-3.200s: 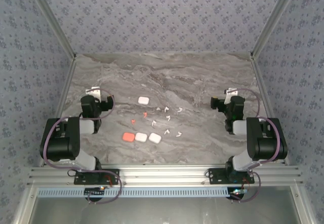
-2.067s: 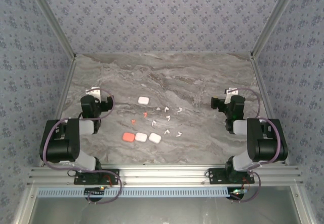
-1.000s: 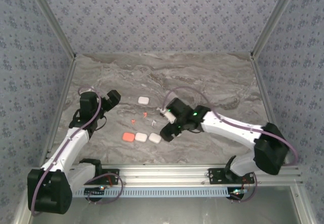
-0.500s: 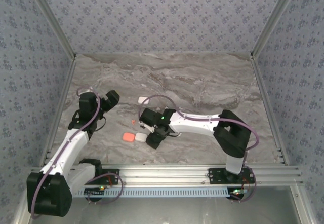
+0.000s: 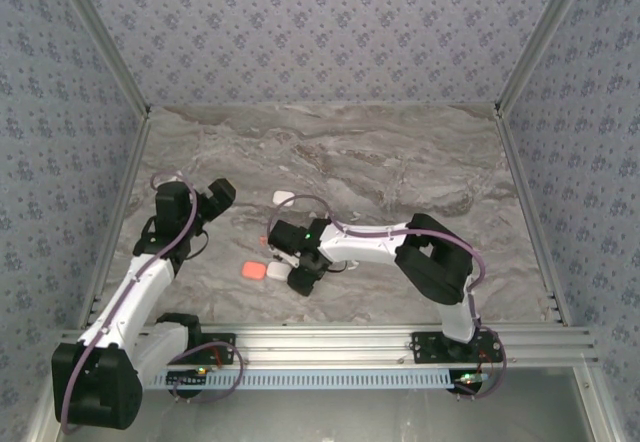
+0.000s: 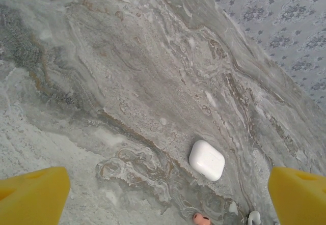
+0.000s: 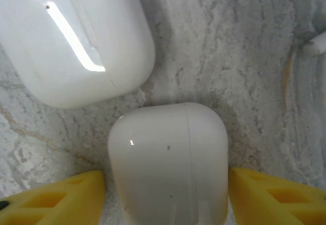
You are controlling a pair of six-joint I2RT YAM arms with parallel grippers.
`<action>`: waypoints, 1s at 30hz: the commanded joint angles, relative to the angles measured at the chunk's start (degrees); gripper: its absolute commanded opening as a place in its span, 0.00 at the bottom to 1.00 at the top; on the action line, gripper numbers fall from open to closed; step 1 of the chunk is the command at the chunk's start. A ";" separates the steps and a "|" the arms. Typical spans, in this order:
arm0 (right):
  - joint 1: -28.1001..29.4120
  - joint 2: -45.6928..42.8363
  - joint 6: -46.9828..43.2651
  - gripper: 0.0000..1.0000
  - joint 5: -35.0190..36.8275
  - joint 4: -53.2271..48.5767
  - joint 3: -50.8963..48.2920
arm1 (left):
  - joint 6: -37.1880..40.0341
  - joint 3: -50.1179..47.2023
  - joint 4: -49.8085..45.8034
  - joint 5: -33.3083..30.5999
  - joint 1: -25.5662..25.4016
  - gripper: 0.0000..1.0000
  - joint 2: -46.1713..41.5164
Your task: Insert the wireless bluetooth earbuds into the charging case
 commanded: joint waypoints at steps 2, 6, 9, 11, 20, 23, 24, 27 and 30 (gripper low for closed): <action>0.08 -0.18 -0.32 0.57 0.42 -1.82 0.22 | 2.60 3.77 -1.85 -0.26 -0.40 0.99 -1.07; -0.34 -3.84 -0.90 0.51 1.92 -0.89 -1.35 | 4.42 5.81 -2.74 1.58 -0.39 0.99 -0.81; -1.64 -9.65 -2.47 0.48 2.86 0.78 -3.52 | 5.78 8.23 -3.18 4.88 -0.42 0.99 0.12; -3.19 -14.17 -4.88 0.47 2.59 2.39 -5.34 | 6.58 10.16 -3.10 8.23 -0.57 0.99 1.07; -15.72 -35.40 -19.08 0.45 1.32 13.16 -13.32 | 11.28 22.37 -4.72 28.38 -6.29 0.93 8.23; -19.29 -41.92 -23.95 0.43 -0.76 19.23 -16.18 | 13.37 25.99 -5.36 32.35 -10.90 0.91 10.66; -20.44 -43.63 -25.25 0.43 -1.59 21.45 -17.26 | 13.62 26.82 -5.09 33.48 -12.18 0.91 11.30; -23.05 -48.64 -29.04 0.43 -4.85 26.19 -19.40 | 14.17 29.05 -4.11 37.11 -15.94 0.88 13.55; -23.46 -50.56 -32.06 0.43 -5.63 27.56 -19.65 | 15.87 31.42 -4.72 39.17 -19.62 0.87 15.79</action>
